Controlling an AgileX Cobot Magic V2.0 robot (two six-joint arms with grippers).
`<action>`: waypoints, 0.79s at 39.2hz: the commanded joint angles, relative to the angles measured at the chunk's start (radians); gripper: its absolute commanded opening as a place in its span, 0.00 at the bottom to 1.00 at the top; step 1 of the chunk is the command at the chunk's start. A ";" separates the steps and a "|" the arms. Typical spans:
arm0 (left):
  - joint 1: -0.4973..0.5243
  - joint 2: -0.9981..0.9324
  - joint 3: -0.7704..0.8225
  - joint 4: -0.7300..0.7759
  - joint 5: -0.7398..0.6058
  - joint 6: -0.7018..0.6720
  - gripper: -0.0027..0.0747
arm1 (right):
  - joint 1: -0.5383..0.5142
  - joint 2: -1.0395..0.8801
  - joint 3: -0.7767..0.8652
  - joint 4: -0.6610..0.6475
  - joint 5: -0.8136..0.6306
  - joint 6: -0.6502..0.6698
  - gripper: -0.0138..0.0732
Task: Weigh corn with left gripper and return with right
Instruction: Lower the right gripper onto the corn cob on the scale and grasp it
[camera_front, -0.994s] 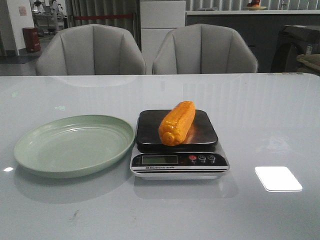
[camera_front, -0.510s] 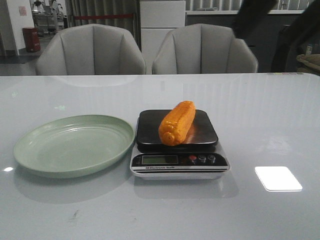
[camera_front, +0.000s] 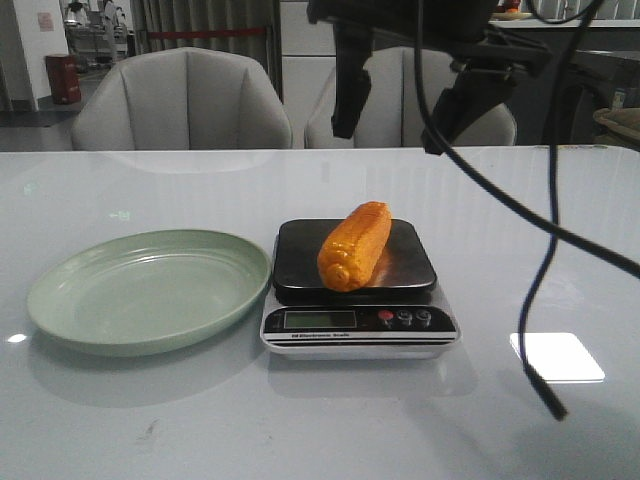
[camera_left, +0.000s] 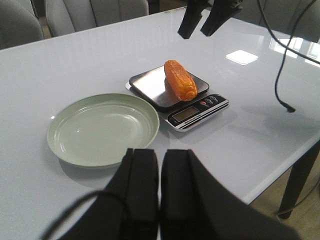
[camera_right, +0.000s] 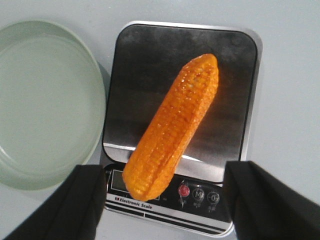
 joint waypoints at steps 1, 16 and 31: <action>0.000 -0.010 -0.023 -0.003 -0.075 0.002 0.19 | -0.001 0.022 -0.084 -0.028 0.023 0.052 0.83; 0.000 -0.020 -0.023 -0.003 -0.075 0.002 0.19 | 0.023 0.196 -0.169 -0.048 0.080 0.125 0.83; 0.000 -0.020 -0.023 -0.003 -0.075 0.002 0.19 | 0.030 0.241 -0.175 -0.049 0.067 0.132 0.48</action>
